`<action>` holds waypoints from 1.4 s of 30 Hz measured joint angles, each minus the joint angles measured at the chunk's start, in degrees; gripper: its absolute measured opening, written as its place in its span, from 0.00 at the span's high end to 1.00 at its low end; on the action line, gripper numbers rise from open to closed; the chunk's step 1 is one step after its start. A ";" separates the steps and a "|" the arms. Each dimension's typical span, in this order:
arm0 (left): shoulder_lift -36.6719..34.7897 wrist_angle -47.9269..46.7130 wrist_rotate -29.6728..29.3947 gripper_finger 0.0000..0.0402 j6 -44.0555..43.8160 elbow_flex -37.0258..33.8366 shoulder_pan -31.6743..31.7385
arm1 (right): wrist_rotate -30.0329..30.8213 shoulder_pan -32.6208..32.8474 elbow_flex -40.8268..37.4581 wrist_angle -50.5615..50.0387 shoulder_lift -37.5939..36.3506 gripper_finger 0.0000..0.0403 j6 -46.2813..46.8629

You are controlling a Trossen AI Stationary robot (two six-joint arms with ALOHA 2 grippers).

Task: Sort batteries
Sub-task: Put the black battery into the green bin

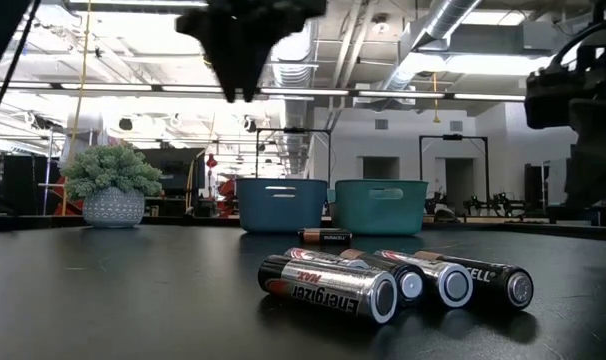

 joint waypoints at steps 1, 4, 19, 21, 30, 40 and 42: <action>-0.11 -0.03 0.53 0.69 -1.85 -0.66 -1.51 | 0.00 0.25 0.00 -0.02 -0.02 0.71 -0.01; -0.17 0.02 2.99 0.69 -9.82 -2.88 -6.03 | -0.02 0.75 0.00 0.00 -0.02 0.71 -1.31; -0.16 1.92 27.10 0.69 -42.12 -17.01 -24.32 | -0.02 1.71 0.00 -0.28 0.00 0.71 -2.85; -1.20 4.77 28.89 0.69 -45.76 -19.80 -26.40 | -0.02 1.71 0.00 -0.31 0.00 0.71 -3.00; -12.65 30.05 23.48 0.69 -65.42 -38.06 -33.65 | -0.02 1.69 0.00 -0.46 -0.02 0.71 -4.34; -13.52 35.07 23.21 0.69 -68.50 -43.69 -37.08 | -0.02 1.69 0.00 -0.44 -0.02 0.71 -4.52; -13.01 35.13 22.47 0.69 -68.31 -43.69 -37.10 | -0.02 1.67 0.00 -0.42 0.00 0.71 -4.55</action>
